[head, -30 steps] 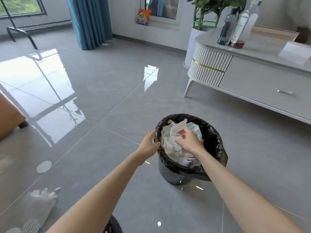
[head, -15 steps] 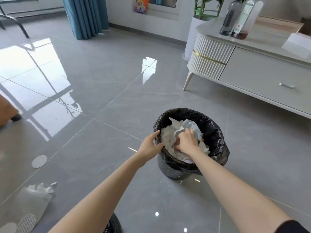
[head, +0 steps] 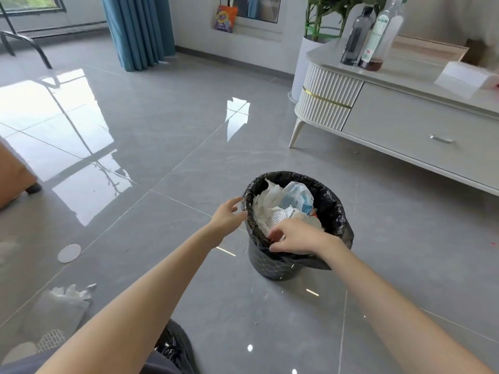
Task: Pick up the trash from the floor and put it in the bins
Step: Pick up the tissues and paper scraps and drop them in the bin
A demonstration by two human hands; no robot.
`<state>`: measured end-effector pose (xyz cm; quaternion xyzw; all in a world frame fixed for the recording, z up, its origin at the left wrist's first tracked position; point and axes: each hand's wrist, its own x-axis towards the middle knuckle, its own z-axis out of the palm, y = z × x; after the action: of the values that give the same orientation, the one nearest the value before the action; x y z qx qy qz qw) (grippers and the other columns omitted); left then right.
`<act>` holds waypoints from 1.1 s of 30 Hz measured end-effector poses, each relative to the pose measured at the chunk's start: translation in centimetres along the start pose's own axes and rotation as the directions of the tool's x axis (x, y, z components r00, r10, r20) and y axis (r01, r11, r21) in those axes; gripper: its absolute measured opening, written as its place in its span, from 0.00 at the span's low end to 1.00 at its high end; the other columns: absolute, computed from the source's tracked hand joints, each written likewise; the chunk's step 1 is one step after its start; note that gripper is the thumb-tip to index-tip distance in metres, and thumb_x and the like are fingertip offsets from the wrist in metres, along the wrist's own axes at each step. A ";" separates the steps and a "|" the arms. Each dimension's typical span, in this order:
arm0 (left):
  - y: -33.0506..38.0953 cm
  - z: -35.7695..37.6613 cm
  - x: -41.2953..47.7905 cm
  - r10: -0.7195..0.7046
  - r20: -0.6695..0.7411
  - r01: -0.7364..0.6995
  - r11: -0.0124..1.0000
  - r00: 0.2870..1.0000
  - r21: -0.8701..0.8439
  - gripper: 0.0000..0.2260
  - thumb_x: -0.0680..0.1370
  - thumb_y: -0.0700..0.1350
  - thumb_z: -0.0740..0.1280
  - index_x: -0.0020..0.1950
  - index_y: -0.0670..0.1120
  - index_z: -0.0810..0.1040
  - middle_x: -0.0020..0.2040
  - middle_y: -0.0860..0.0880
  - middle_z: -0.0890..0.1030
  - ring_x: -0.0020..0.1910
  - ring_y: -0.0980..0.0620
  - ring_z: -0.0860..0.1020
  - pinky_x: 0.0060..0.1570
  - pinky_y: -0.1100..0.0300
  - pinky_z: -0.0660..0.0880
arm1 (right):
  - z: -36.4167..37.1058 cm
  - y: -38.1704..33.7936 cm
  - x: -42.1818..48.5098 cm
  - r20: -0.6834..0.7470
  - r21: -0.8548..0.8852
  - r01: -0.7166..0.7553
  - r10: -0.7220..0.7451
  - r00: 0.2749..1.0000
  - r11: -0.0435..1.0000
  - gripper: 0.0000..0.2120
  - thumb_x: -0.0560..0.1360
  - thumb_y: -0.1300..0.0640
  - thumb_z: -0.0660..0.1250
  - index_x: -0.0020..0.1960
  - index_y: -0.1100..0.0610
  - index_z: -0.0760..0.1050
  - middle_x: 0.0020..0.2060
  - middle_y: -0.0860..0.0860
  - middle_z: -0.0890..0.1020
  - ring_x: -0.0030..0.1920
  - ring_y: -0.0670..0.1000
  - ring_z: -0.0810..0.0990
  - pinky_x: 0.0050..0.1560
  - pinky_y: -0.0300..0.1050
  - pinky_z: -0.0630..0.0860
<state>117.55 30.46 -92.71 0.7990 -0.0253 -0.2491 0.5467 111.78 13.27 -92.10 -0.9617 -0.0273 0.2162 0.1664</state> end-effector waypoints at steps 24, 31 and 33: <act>5.5 -20.9 -10.4 -0.189 -0.187 0.184 0.982 0.964 -0.044 0.26 0.81 0.47 0.61 0.76 0.43 0.56 0.75 0.38 0.57 0.69 0.35 0.66 0.64 0.42 0.70 | -4.8 -19.3 1.5 -0.401 -0.554 0.309 -0.573 0.715 0.773 0.24 0.71 0.69 0.61 0.64 0.53 0.74 0.41 0.58 0.83 0.41 0.60 0.82 0.44 0.54 0.79; 3.2 -32.6 -17.7 -0.272 -0.380 0.070 0.881 0.884 -0.468 0.28 0.79 0.47 0.65 0.75 0.40 0.59 0.74 0.34 0.59 0.65 0.32 0.71 0.53 0.42 0.77 | -7.4 -33.7 2.7 -0.325 -0.667 0.463 -0.788 0.523 0.583 0.24 0.71 0.67 0.59 0.63 0.51 0.75 0.46 0.57 0.83 0.44 0.58 0.82 0.42 0.50 0.78; 1.8 -35.0 -20.1 -0.282 -0.422 0.018 0.847 0.861 -0.531 0.25 0.79 0.48 0.64 0.72 0.38 0.64 0.72 0.34 0.64 0.64 0.33 0.72 0.44 0.43 0.79 | -7.5 -37.9 2.8 -0.285 -0.686 0.506 -0.833 0.473 0.522 0.19 0.71 0.65 0.60 0.58 0.51 0.78 0.45 0.56 0.83 0.44 0.58 0.81 0.40 0.48 0.76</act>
<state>115.27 66.17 -73.91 0.6613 0.2438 -0.0819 0.7046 118.27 47.05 -74.28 -0.8845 -0.4230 -0.1955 -0.0225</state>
